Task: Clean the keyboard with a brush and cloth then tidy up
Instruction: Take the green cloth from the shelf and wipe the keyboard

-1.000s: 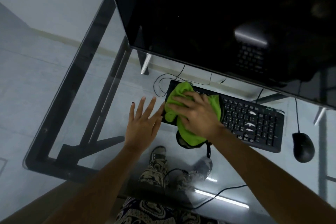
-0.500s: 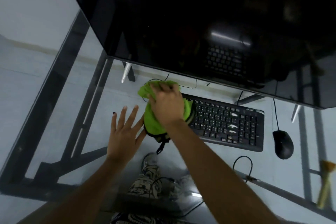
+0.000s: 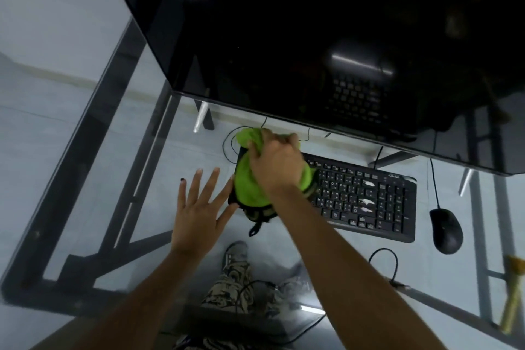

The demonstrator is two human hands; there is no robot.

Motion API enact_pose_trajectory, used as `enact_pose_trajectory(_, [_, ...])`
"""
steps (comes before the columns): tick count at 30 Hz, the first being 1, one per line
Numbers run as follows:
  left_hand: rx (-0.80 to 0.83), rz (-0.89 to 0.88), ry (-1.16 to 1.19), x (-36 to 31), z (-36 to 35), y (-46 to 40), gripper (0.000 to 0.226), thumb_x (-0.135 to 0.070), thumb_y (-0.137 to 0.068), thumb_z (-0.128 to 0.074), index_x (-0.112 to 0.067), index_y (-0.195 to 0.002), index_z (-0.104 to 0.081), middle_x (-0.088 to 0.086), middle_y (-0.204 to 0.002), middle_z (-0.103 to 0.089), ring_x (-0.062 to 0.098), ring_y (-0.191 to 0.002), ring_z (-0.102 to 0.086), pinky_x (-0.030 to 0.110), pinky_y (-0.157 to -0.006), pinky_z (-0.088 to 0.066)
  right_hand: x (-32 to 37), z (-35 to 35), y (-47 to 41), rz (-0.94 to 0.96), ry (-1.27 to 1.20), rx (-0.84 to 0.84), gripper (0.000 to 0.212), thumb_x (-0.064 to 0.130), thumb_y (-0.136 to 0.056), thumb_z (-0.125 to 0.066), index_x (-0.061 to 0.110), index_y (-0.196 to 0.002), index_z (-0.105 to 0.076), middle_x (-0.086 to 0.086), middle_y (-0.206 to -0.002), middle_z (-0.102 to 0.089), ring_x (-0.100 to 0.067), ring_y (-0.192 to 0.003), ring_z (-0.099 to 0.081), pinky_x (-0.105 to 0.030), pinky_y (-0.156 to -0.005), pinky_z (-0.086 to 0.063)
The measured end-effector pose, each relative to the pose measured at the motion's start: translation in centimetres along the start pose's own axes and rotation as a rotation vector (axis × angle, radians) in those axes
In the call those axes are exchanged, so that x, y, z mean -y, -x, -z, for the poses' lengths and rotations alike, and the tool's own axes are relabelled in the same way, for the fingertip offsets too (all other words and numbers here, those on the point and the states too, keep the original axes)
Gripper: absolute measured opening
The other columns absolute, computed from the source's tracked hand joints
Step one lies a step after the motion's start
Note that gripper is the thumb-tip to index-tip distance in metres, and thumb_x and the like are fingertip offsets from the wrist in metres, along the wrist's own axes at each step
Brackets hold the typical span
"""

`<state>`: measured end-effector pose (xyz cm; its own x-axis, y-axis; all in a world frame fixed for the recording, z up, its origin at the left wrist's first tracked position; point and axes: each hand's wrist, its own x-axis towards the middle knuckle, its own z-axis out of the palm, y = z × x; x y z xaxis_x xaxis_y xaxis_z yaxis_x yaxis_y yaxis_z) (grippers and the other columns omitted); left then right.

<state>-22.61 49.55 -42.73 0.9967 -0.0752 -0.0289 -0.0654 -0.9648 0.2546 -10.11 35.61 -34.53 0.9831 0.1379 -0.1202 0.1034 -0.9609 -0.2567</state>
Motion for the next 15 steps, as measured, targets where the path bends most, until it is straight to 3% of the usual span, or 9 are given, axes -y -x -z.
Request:
enact_pose_trajectory(3, [-0.023, -0.007, 0.0, 0.1, -0.1, -0.1, 0.054, -0.053, -0.099, -0.029, -0.026, -0.145, -0.039, 0.009, -0.153, -0.036, 0.037, -0.143, -0.024, 0.06, -0.113, -0.021, -0.8, 0.5, 0.1, 0.08, -0.027, 0.018, 0.046, 0.049, -0.096, -0.048, 0.02, -0.132, -0.05, -0.014, -0.095, -0.067, -0.033, -0.115, -0.052, -0.043, -0.08, -0.054])
enact_pose_trajectory(6, [-0.004, 0.0, -0.01, 0.0, -0.1, 0.0, 0.056, -0.055, -0.099, -0.028, -0.029, -0.149, -0.029, 0.008, -0.155, -0.03, 0.035, -0.145, -0.02, 0.058, -0.115, -0.018, -8.9, 1.7, 1.0, -0.013, -0.029, 0.004, 0.051, 0.053, -0.092, -0.052, 0.026, -0.135, -0.049, -0.023, -0.107, -0.061, -0.037, -0.101, -0.062, -0.046, -0.079, -0.054])
enact_pose_trajectory(9, [0.02, 0.008, -0.017, -0.1, 0.0, 0.0, 0.057, -0.056, -0.099, -0.024, -0.031, -0.15, -0.025, 0.008, -0.156, -0.029, 0.034, -0.145, -0.019, 0.058, -0.115, -0.018, -15.4, 3.1, 2.3, -0.121, 0.028, -0.126, 0.056, 0.056, -0.089, -0.05, 0.013, -0.124, -0.06, -0.028, -0.082, -0.065, -0.046, -0.093, -0.06, -0.049, -0.066, -0.054])
enact_pose_trajectory(12, [0.01, 0.016, -0.01, -0.1, 0.2, -0.2, 0.056, -0.057, -0.099, -0.023, -0.032, -0.149, -0.027, 0.006, -0.155, -0.031, 0.033, -0.145, -0.021, 0.057, -0.115, -0.019, -14.5, 2.5, 2.3, -0.196, 0.015, -0.185, 0.048, 0.046, -0.089, -0.056, 0.009, -0.121, -0.063, -0.029, -0.08, -0.065, -0.049, -0.099, -0.056, -0.052, -0.065, -0.054])
enact_pose_trajectory(15, [-0.03, 0.017, 0.024, 0.2, 0.1, -0.1, 0.058, -0.059, -0.098, -0.028, -0.03, -0.148, -0.033, 0.004, -0.154, -0.034, 0.03, -0.145, -0.021, 0.056, -0.115, -0.02, -8.9, 0.2, 2.4, 0.052, -0.035, -0.146, 0.045, 0.032, -0.084, -0.059, 0.022, -0.128, -0.061, -0.013, -0.1, -0.073, -0.039, -0.102, -0.057, -0.045, -0.08, -0.051])
